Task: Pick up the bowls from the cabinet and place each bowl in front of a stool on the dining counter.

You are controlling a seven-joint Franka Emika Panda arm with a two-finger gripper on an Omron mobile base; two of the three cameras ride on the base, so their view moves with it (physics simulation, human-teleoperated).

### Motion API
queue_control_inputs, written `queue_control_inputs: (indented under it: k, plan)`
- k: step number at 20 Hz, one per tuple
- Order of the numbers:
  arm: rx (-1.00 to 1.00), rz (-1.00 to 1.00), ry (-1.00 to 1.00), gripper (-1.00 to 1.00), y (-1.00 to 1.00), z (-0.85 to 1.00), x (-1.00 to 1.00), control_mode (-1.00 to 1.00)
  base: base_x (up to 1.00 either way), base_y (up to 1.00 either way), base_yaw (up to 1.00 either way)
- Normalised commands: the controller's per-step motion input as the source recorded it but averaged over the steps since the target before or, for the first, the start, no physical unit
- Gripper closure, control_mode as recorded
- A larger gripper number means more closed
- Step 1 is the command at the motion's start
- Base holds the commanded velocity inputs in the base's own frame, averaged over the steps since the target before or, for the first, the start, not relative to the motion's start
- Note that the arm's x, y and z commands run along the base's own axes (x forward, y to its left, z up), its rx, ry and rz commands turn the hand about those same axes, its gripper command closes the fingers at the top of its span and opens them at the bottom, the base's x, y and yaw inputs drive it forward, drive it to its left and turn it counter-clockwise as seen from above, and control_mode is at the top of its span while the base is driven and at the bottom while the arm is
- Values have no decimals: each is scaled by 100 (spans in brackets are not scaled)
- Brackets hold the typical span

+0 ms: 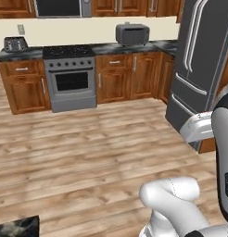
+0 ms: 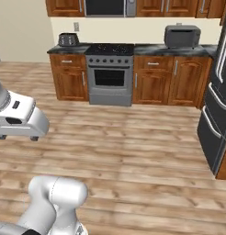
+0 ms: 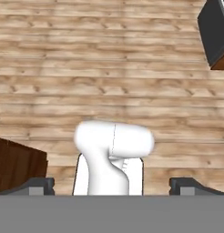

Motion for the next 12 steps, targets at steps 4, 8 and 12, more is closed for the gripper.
queue_control_inputs:
  k: [4, 8, 12]
  plan:
    - [0, 0, 0, -100, 0, 0, 0, 100, 88, 0, 0]
    - [0, 0, 0, -100, 0, 0, 0, 100, 92, 0, 0]
    - [0, 0, 0, -100, 0, 0, 0, 100, 92, 0, 0]
